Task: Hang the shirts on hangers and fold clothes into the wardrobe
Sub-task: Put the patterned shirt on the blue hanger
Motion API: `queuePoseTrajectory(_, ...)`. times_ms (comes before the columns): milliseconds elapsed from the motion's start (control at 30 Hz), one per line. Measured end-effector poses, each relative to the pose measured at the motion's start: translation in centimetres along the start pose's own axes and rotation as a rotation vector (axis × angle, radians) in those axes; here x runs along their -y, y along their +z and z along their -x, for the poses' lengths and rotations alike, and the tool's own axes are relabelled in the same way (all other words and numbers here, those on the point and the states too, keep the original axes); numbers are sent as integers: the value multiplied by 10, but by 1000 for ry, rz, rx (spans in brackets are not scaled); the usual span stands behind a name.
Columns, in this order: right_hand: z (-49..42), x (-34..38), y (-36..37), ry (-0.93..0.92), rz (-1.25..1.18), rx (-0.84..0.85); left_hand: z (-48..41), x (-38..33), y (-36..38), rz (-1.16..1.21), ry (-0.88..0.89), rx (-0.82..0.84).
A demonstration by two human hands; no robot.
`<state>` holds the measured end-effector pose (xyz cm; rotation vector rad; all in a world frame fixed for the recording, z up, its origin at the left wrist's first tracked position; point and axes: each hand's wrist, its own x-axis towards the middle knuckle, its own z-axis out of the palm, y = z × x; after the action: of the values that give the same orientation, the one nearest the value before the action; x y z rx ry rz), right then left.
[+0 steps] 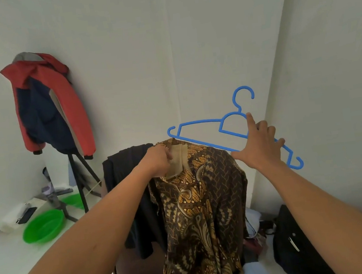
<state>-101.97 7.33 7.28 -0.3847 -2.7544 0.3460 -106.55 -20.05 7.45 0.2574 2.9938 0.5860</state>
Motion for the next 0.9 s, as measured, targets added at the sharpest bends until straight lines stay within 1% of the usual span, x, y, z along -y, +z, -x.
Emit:
queuePoseTrajectory(67,4,0,-2,-19,22,7,8,0,-6,-84,-30,11)
queuePoseTrajectory(133,9,0,-4,-50,66,5,14,3,-13,-92,-39,-47)
queuePoseTrajectory(233,15,1,-9,-108,113,-2,17,6,-24,-26,33,-175)
queuePoseTrajectory(300,19,7,-14,-127,109,-26,23,-3,-33,26,98,-202)
queuePoseTrajectory(400,23,18,-29,-111,50,-95,39,-31,-51,75,213,-207)
queuePoseTrajectory(600,31,33,-66,-73,4,-217,70,-102,-93,92,424,-239)
queuePoseTrajectory(733,28,45,-96,-34,-109,-286,92,-144,-123,81,561,-268)
queuePoseTrajectory(833,24,50,-127,-41,-189,-348,108,-159,-148,58,594,-289)
queuePoseTrajectory(900,20,54,-153,-54,-223,-400,115,-163,-165,9,599,-361)
